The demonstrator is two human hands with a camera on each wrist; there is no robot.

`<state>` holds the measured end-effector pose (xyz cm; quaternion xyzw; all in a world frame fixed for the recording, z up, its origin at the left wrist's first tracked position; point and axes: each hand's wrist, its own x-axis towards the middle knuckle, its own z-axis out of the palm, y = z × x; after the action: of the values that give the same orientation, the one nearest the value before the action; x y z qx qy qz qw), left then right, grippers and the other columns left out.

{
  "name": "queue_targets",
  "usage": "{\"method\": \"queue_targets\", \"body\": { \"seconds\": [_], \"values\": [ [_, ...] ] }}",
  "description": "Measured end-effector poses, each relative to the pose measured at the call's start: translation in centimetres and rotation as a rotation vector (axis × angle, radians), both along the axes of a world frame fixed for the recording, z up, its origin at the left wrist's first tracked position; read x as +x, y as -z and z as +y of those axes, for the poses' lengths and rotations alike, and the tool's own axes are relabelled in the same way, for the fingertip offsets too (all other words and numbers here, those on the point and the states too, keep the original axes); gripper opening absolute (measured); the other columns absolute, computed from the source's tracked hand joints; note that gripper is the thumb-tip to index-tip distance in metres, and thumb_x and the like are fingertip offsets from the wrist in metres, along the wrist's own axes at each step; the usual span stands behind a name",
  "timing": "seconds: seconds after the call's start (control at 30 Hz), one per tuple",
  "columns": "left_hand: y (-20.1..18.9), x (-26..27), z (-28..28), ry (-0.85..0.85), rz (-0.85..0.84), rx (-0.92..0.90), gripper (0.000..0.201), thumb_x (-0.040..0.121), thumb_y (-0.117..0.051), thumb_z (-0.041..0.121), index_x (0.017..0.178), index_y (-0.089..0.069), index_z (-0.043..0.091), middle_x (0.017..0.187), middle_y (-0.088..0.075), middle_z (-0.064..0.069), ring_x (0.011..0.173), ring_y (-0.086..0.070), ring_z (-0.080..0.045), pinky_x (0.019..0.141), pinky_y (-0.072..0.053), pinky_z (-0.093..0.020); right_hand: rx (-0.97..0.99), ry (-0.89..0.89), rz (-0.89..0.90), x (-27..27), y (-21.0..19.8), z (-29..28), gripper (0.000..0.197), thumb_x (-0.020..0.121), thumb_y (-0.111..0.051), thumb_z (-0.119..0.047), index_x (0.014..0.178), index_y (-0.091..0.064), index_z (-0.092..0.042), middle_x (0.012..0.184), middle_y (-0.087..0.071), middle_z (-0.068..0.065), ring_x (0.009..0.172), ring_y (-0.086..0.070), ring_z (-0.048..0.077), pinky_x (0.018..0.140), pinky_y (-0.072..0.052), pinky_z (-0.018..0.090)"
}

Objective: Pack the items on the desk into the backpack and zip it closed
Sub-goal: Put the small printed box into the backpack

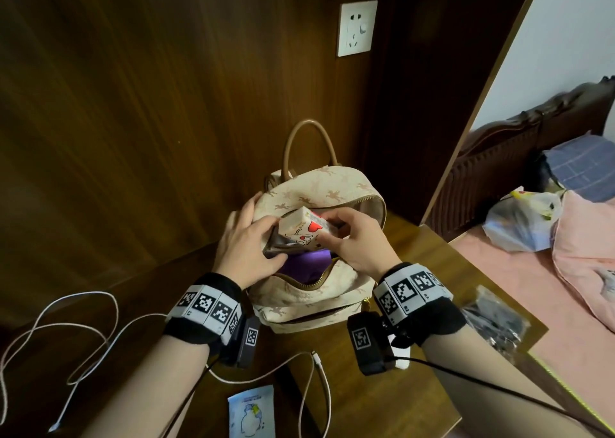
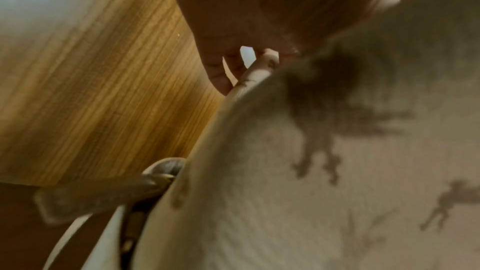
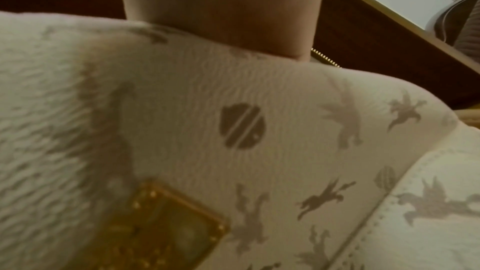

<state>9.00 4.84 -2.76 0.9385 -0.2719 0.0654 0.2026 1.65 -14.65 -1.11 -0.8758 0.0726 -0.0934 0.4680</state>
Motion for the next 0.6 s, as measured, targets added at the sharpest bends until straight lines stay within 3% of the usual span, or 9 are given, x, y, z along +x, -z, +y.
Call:
{"method": "queue_targets", "body": {
  "seconds": [0.07, 0.27, 0.37, 0.47, 0.6],
  "values": [
    [0.1, -0.1, -0.1, -0.022, 0.020, 0.008, 0.060, 0.068, -0.077, 0.036, 0.124, -0.056, 0.027, 0.155, -0.020, -0.002, 0.127, -0.032, -0.033, 0.099, -0.035, -0.038, 0.011, -0.041, 0.032, 0.4, -0.2, 0.1, 0.029, 0.080, -0.072, -0.019, 0.107, -0.063, -0.021, 0.100, -0.064, -0.006, 0.090, -0.058, 0.008, 0.076, -0.046, 0.015],
    [0.4, -0.2, -0.3, -0.055, 0.043, -0.008, 0.061, 0.069, -0.077, 0.035, 0.125, -0.054, 0.028, 0.154, -0.021, -0.003, 0.128, -0.034, -0.034, 0.098, -0.038, -0.039, -0.015, -0.135, 0.161, 2.3, -0.3, -0.5, 0.029, 0.075, -0.076, -0.020, 0.102, -0.066, -0.016, 0.099, -0.069, -0.002, 0.091, -0.063, 0.014, 0.090, -0.051, 0.034],
    [0.6, -0.2, -0.4, -0.073, 0.038, 0.010, 0.063, 0.069, -0.076, 0.035, 0.126, -0.052, 0.025, 0.153, -0.021, -0.005, 0.126, -0.035, -0.033, 0.095, -0.038, -0.037, -0.102, -0.080, 0.090, 2.8, -0.2, -0.8, 0.037, 0.079, -0.073, -0.019, 0.114, -0.064, -0.012, 0.110, -0.067, 0.004, 0.099, -0.060, 0.014, 0.093, -0.047, 0.029],
    [0.6, -0.1, -0.4, -0.086, 0.051, 0.047, 0.063, 0.069, -0.075, 0.034, 0.126, -0.050, 0.024, 0.152, -0.020, -0.006, 0.127, -0.033, -0.033, 0.093, -0.039, -0.037, -0.162, -0.035, -0.031, 3.2, 0.4, -0.2, 0.046, 0.080, -0.072, -0.016, 0.123, -0.058, -0.008, 0.121, -0.063, 0.007, 0.112, -0.057, 0.021, 0.099, -0.044, 0.034],
    [0.5, 0.1, -0.5, -0.092, 0.063, 0.068, 0.065, 0.068, -0.075, 0.033, 0.126, -0.047, 0.026, 0.151, -0.018, -0.005, 0.130, -0.031, -0.032, 0.097, -0.039, -0.037, -0.200, 0.030, -0.069, 3.5, 1.5, 0.5, 0.041, 0.079, -0.070, -0.016, 0.119, -0.062, -0.009, 0.116, -0.066, 0.007, 0.108, -0.060, 0.023, 0.095, -0.047, 0.037]
  ]
}}
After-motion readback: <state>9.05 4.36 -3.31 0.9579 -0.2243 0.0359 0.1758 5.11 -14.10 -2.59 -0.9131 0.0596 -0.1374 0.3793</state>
